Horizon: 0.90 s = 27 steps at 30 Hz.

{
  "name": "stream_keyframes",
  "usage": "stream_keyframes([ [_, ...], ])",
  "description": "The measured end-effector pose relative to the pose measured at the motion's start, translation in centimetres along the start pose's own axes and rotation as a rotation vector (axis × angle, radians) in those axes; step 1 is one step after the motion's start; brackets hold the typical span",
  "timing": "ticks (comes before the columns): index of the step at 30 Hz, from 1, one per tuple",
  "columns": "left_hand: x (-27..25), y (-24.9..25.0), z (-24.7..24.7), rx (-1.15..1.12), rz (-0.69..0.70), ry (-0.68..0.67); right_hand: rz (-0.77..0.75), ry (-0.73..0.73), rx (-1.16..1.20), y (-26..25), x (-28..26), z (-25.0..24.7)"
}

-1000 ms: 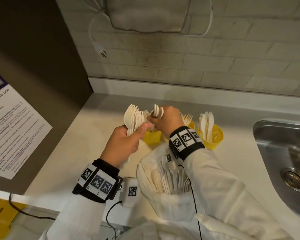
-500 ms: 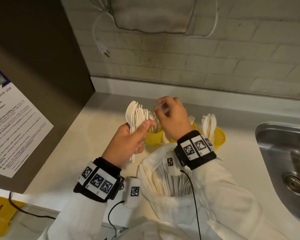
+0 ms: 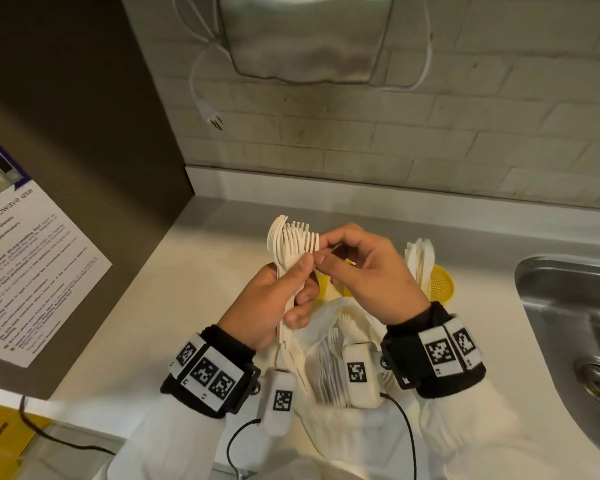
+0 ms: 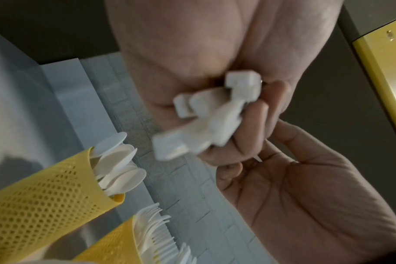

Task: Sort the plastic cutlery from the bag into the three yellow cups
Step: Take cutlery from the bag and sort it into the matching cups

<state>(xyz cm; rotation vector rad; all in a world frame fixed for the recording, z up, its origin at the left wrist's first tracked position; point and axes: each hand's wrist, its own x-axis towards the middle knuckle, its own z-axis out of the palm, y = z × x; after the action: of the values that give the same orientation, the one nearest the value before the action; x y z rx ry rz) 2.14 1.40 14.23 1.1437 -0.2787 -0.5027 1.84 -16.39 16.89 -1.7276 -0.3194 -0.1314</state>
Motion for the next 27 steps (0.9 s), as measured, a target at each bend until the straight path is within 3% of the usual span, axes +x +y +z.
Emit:
stream_keyframes([
  [5, -0.1, -0.1, -0.4, -0.002, 0.004, -0.046, 0.020, 0.014, 0.050, -0.3, -0.1, 0.5],
  [13, -0.2, 0.1, -1.1, -0.092, -0.036, -0.113, 0.166, 0.126, 0.528, -1.1, -0.2, 1.0],
  [21, -0.6, 0.4, -1.1, -0.030, -0.081, -0.121, 0.088, 0.304, 1.094, -0.9, 0.3, -0.5],
  [24, -0.6, 0.5, -1.3, -0.082, -0.093, -0.175, 0.124, 0.307, 1.107, -0.8, 0.5, -1.1],
  [27, -0.6, 0.8, -1.1, -0.142, -0.117, -0.252, 0.121, 0.211, 0.860, -1.0, 0.0, -0.7],
])
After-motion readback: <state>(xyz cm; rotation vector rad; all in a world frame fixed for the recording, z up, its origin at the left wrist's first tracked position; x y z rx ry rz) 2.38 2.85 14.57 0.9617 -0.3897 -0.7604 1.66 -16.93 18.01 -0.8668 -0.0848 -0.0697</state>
